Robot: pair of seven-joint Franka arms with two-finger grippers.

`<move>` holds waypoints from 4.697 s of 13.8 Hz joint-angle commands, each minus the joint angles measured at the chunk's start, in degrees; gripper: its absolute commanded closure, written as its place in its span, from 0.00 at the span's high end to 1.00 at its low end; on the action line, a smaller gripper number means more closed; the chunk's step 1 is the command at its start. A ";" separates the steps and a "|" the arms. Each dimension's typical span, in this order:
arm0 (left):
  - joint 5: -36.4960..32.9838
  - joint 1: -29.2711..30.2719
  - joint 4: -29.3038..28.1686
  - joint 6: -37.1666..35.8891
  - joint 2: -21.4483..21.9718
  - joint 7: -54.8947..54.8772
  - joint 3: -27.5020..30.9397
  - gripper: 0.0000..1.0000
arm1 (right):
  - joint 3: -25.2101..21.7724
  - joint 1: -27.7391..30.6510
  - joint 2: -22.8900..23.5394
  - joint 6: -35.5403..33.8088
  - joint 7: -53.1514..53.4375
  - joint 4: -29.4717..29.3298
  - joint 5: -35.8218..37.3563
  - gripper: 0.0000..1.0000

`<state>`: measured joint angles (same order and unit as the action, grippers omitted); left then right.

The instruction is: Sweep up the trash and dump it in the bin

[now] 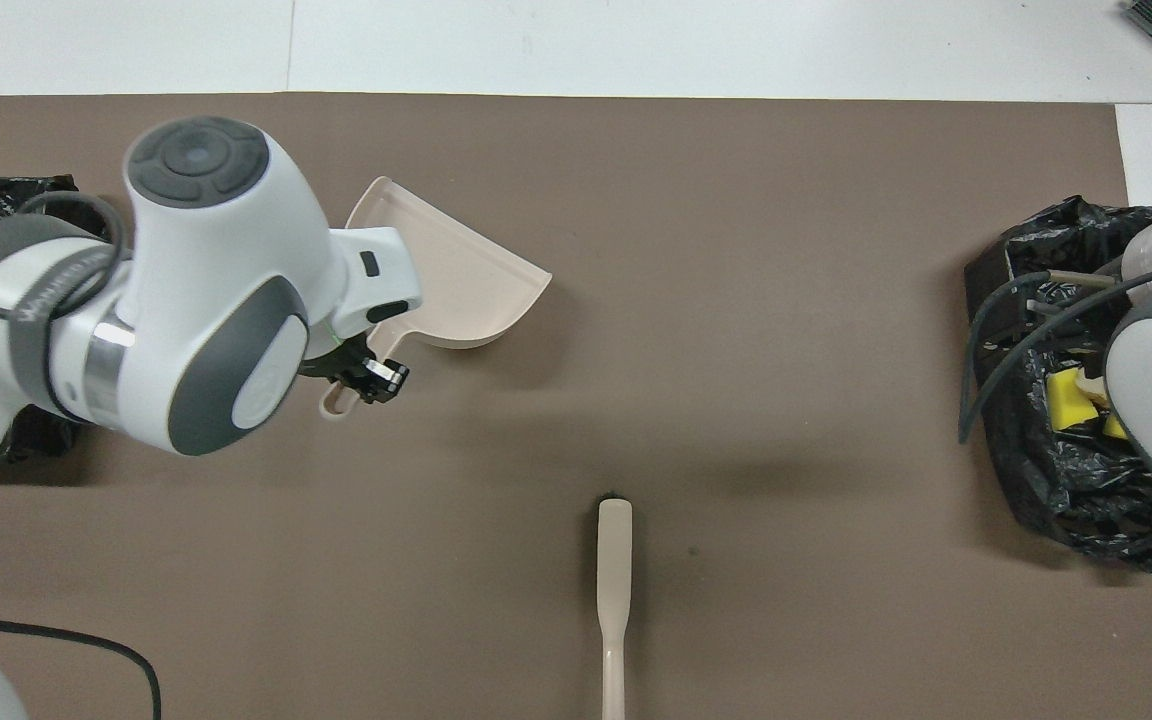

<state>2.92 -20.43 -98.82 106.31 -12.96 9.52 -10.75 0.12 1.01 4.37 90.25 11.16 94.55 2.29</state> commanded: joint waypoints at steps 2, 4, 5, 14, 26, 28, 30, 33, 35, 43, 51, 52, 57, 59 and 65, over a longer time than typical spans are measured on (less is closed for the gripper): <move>3.13 -6.27 -3.75 12.04 -1.97 13.28 1.08 0.00 | 0.67 0.66 -0.06 0.37 0.36 0.38 0.35 1.00; 3.58 -8.82 -5.50 17.94 -3.55 19.10 0.99 0.00 | 0.76 0.57 -0.06 0.46 0.53 0.46 0.26 1.00; 4.19 -9.70 -6.12 19.62 -4.34 21.04 0.99 0.00 | 0.76 0.65 -0.15 0.46 0.53 0.64 0.26 1.00; 4.73 -11.04 -0.43 5.78 -0.23 26.07 2.83 1.00 | 0.67 0.74 -0.50 0.46 -0.08 1.08 0.26 1.00; 2.27 18.84 8.03 -18.33 7.51 -16.27 3.10 1.00 | 1.02 0.22 0.03 2.48 -0.08 -0.07 -0.26 1.00; 1.22 21.30 8.03 -20.52 8.91 -18.39 3.28 1.00 | 1.02 0.22 0.03 3.18 0.01 -0.06 -0.27 1.00; -0.90 22.28 8.03 -22.11 11.11 -19.10 3.37 1.00 | 0.93 0.30 0.03 3.18 0.18 -0.06 -0.27 1.00; -1.08 22.98 6.98 -22.47 12.61 -19.10 3.28 1.00 | 0.93 0.22 0.03 3.18 0.18 -0.06 -0.27 1.00; -1.08 23.24 4.26 -22.12 14.71 -19.37 3.28 1.00 | 0.93 0.30 0.03 3.09 0.18 -0.06 -0.27 1.00; -1.17 16.94 6.45 -22.38 17.27 -18.58 6.16 1.00 | 0.93 0.30 0.03 3.18 0.18 -0.06 -0.27 1.00; -1.17 18.50 6.53 -21.85 17.45 -18.75 7.41 1.00 | 0.93 0.22 0.03 3.18 0.18 -0.06 -0.27 1.00; -1.17 18.50 6.53 -21.85 17.45 -18.75 7.41 1.00 | 0.93 0.30 0.03 3.18 0.18 -0.06 -0.27 1.00; -1.17 18.50 6.53 -21.85 17.45 -18.75 7.41 1.00 | 0.93 0.30 0.03 3.18 0.18 -0.06 -0.27 1.00; -1.17 18.50 6.53 -21.85 17.45 -18.75 7.41 1.00 | 0.93 0.22 0.03 3.18 0.18 -0.06 -0.27 1.00; -1.17 18.41 6.53 -21.85 17.45 -18.75 7.32 1.00 | 0.76 0.74 -0.58 2.30 -2.87 -0.32 -0.26 1.00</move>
<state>2.69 -1.89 -91.84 84.19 3.82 -8.87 -3.43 0.74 0.89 4.36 92.79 10.92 94.62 2.26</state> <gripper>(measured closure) 0.000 0.000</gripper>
